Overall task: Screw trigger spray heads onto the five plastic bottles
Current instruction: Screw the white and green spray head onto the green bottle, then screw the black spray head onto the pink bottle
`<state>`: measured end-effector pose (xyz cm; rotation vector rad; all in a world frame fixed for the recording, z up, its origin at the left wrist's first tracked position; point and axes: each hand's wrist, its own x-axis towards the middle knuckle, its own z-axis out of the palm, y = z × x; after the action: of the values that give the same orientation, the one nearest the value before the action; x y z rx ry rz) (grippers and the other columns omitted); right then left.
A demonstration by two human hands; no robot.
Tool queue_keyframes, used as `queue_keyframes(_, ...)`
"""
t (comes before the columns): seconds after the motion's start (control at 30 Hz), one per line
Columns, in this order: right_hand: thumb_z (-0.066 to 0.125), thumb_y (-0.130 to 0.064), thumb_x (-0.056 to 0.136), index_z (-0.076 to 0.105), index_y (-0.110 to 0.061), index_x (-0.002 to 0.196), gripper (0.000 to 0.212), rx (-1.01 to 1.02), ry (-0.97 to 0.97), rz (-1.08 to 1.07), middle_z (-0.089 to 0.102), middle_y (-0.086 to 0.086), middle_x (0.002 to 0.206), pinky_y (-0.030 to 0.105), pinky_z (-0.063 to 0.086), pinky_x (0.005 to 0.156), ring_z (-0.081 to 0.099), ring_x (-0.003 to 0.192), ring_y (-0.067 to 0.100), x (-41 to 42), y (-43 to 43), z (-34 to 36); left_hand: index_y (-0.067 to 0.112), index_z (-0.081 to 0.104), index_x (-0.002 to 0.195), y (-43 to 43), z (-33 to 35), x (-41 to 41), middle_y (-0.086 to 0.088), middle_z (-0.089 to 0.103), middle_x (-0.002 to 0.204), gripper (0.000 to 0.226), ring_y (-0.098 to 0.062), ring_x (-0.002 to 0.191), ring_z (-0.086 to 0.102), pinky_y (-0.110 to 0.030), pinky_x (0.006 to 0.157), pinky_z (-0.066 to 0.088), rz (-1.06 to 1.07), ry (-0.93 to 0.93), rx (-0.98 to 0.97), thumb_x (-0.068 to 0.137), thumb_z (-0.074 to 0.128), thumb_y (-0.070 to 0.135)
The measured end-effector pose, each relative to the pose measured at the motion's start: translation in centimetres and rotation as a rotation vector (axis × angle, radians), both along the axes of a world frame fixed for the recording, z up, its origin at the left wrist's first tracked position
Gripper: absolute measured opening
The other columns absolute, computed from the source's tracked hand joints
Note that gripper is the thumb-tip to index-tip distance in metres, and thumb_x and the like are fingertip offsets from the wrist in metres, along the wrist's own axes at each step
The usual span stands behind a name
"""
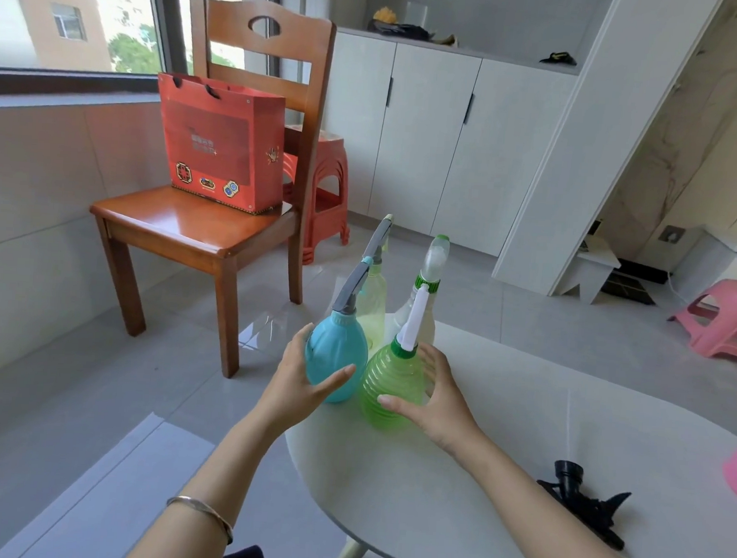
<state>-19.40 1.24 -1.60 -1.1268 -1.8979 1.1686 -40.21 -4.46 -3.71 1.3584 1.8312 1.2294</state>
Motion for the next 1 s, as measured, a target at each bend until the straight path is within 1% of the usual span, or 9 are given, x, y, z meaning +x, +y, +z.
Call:
queue_keyframes(0.1, 0.085, -0.022, 0.066, 0.026, -0.021, 0.141, 0.096, 0.017, -0.009, -0.01, 0.035, -0.005, 0.146, 0.019, 0.027, 0.102, 0.036, 0.13, 0.007, 0.7, -0.3, 0.7, 0.02, 0.016, 0.152, -0.6, 0.8, 0.1, -0.004, 0.027, 0.159, 0.109, -0.021, 0.143, 0.03, -0.039, 0.113, 0.031, 0.012, 0.022, -0.005, 0.067, 0.068, 0.064)
queue_keyframes(0.23, 0.085, -0.026, 0.066, 0.027, -0.023, 0.142, 0.096, 0.067, -0.025, 0.018, 0.032, -0.007, 0.149, 0.026, 0.028, 0.109, 0.033, 0.135, 0.01, 2.2, -0.8, 2.0, 0.021, 0.015, 0.152, -1.7, 2.9, 0.3, -0.002, 0.023, 0.16, 0.116, -0.021, 0.144, 0.028, -0.042, 0.116, 0.03, 0.044, 0.113, 0.055, 0.06, 0.063, 0.072)
queue_keyframes(0.37, 0.083, -0.029, 0.067, 0.025, -0.03, 0.141, 0.094, 0.119, -0.019, 0.025, 0.029, -0.01, 0.149, 0.027, 0.029, 0.109, 0.032, 0.135, 0.008, 4.8, -1.4, 3.7, 0.021, 0.022, 0.15, -2.8, 5.9, 1.8, -0.003, 0.029, 0.156, 0.106, -0.02, 0.141, 0.032, -0.04, 0.114, 0.031, 0.156, 0.059, 0.23, 0.064, 0.061, 0.069)
queue_keyframes(0.53, 0.082, -0.028, 0.067, 0.024, -0.035, 0.14, 0.093, 0.191, 0.046, -0.062, 0.03, -0.012, 0.148, 0.025, 0.027, 0.108, 0.033, 0.133, 0.003, 10.2, -1.9, 6.0, 0.02, 0.029, 0.148, -3.3, 9.5, 5.7, 0.002, 0.036, 0.15, 0.096, -0.01, 0.139, 0.03, -0.026, 0.109, 0.024, 0.21, 0.064, 0.41, 0.068, 0.058, 0.064)
queue_keyframes(0.6, 0.08, -0.037, 0.064, 0.026, -0.037, 0.139, 0.092, 0.209, 0.054, -0.107, 0.03, -0.015, 0.148, 0.024, 0.026, 0.107, 0.033, 0.132, 0.001, 13.1, -2.1, 6.8, 0.022, 0.031, 0.146, -3.2, 10.6, 7.8, 0.01, 0.037, 0.143, 0.091, -0.003, 0.133, 0.031, -0.021, 0.106, 0.026, 0.158, 0.097, 0.452, 0.069, 0.058, 0.063)
queue_keyframes(0.7, 0.076, -0.044, 0.061, 0.027, -0.041, 0.135, 0.088, 0.254, 0.045, -0.202, 0.031, -0.017, 0.146, 0.023, 0.023, 0.108, 0.032, 0.134, 0.001, 17.6, -2.4, 7.6, 0.02, 0.035, 0.144, -2.7, 11.2, 11.5, 0.01, 0.04, 0.144, 0.085, -0.008, 0.134, 0.034, -0.027, 0.11, 0.03, 0.057, 0.187, 0.477, 0.074, 0.061, 0.058)
queue_keyframes(0.77, 0.075, -0.045, 0.062, 0.028, -0.04, 0.136, 0.088, 0.287, 0.042, -0.275, 0.032, -0.016, 0.146, 0.021, 0.022, 0.106, 0.031, 0.135, 0.002, 20.5, -2.5, 7.7, 0.021, 0.034, 0.144, -2.2, 11.2, 14.2, 0.009, 0.039, 0.144, 0.087, -0.006, 0.135, 0.032, -0.026, 0.111, 0.028, -0.041, 0.219, 0.483, 0.072, 0.057, 0.064)
queue_keyframes(0.9, 0.079, -0.026, 0.071, 0.029, -0.03, 0.14, 0.086, 0.356, 0.045, -0.424, 0.031, -0.015, 0.146, 0.019, 0.023, 0.103, 0.032, 0.135, 0.005, 26.2, -2.4, 6.9, 0.022, 0.032, 0.146, -0.2, 10.3, 19.6, 0.005, 0.039, 0.148, 0.085, -0.002, 0.136, 0.028, 0.001, 0.105, 0.011, -0.227, 0.28, 0.458, 0.076, 0.056, 0.065)
queue_keyframes(1.0, 0.08, -0.014, 0.07, 0.031, -0.023, 0.14, 0.086, 0.422, 0.044, -0.567, 0.03, -0.014, 0.141, 0.026, 0.022, 0.108, 0.031, 0.136, 0.013, 30.0, -2.2, 5.9, 0.024, 0.03, 0.146, 1.7, 8.7, 23.7, 0.007, 0.038, 0.149, 0.08, -0.003, 0.136, 0.027, -0.006, 0.107, 0.016, -0.313, 0.266, 0.401, 0.08, 0.064, 0.054)
